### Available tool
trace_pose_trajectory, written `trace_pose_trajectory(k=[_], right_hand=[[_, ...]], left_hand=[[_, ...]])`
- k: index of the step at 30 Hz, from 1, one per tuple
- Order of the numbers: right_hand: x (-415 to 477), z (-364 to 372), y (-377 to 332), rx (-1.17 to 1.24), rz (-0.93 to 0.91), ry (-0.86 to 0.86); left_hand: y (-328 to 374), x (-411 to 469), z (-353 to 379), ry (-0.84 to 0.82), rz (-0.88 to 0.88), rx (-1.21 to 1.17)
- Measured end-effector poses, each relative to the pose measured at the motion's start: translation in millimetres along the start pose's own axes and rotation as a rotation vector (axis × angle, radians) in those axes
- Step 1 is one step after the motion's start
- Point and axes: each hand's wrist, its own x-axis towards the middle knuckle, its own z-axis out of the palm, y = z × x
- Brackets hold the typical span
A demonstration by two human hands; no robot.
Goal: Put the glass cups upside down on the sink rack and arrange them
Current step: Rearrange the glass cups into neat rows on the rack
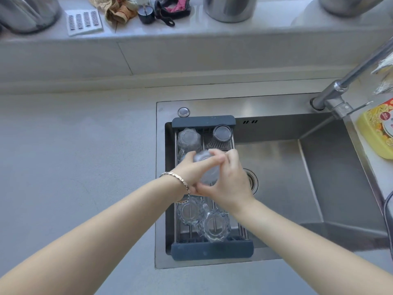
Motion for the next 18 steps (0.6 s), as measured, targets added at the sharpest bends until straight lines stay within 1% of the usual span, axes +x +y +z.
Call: trace_pose_trajectory(k=[3,6,8,10,11,12,14,15,16,18], right_hand=[[-9.9,14.9,-8.4,0.125,0.05,-0.121],[-20.6,19.9,-4.8,0.287,-0.006,-0.196],[-27.8,19.7,-1.1,0.369,-0.04,-0.235],[-32.4,14.4,3.7,0.399,-0.029,-0.267],[-33.2,10.3,7.9,0.383,-0.022,-0.252],[-32.1,5.9,13.6,0.336,-0.018,-0.198],[-24.2,-2.0,29.4,0.145,-0.005,-0.066],[-18.0,-6.0,36.2,0.035,0.027,-0.052],[-11.7,-8.4,41.9,-0.07,0.083,-0.099],[-2.7,-8.0,47.1,-0.234,0.241,-0.289]], left_hand=[[-10.5,-2.7,-10.4,0.059,-0.06,-0.043],[-15.3,-8.2,-18.1,0.082,-0.037,-0.026],[-16.3,-7.8,-18.2,0.135,0.001,0.052],[-18.3,-3.1,-17.6,0.195,0.06,0.22],[-18.8,-2.0,-17.4,0.223,0.09,0.315],[-19.6,-0.5,-18.5,0.246,0.118,0.419],[-18.7,-3.7,-19.2,0.249,0.165,0.643],[-18.0,-6.3,-18.6,0.246,0.183,0.768],[-17.7,-8.7,-17.9,0.245,0.195,0.889],[-17.9,-11.8,-15.2,0.238,0.24,1.09]])
